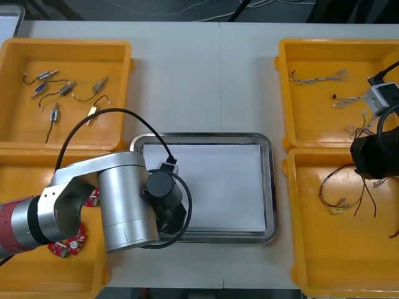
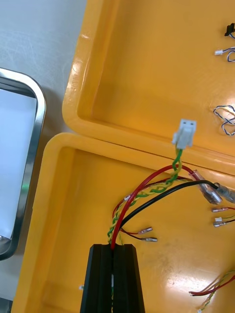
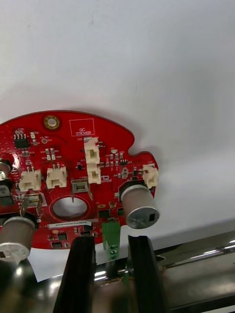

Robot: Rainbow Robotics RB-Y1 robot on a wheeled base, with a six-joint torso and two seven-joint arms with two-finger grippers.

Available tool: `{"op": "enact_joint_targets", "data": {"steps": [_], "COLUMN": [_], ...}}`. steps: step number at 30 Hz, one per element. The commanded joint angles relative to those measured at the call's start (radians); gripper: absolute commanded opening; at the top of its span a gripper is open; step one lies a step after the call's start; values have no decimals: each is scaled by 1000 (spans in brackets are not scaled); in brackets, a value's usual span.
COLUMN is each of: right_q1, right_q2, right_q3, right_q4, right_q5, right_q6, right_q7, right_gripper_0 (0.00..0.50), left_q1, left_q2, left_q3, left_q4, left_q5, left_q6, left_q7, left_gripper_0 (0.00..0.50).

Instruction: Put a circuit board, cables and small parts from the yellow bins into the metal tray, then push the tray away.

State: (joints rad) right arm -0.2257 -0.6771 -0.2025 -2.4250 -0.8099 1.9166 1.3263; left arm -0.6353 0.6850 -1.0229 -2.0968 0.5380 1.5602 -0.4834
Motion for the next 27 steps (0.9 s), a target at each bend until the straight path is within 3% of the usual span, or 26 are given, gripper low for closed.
{"op": "enact_joint_targets", "data": {"steps": [1,4,5,16,27], "right_q1": [-24,-23,-23,-23,-34], "right_q2": [-38,-35,-36,-21,-16], "right_q3": [14,14,14,14,57], "right_q4": [-3,-3,0,12,12], "right_q5": [-14,-6,-3,9,15], "right_q6": [3,3,3,3,3], "right_q7": [-56,-61,-61,-53,-52], "right_gripper_0": [0,0,0,0,0], "left_q1": [-34,-34,-34,-32,-34], "left_q2": [-24,-24,-24,-16,27], "left_q3": [-17,-17,-17,15,182], "left_q4": [-9,-9,-9,-26,-117], "left_q5": [-12,-15,-16,-20,138], "left_q6": [-19,-29,-32,-26,109], "left_q7": [75,80,80,81,68], "left_gripper_0": [317,481,500,500,500]}}
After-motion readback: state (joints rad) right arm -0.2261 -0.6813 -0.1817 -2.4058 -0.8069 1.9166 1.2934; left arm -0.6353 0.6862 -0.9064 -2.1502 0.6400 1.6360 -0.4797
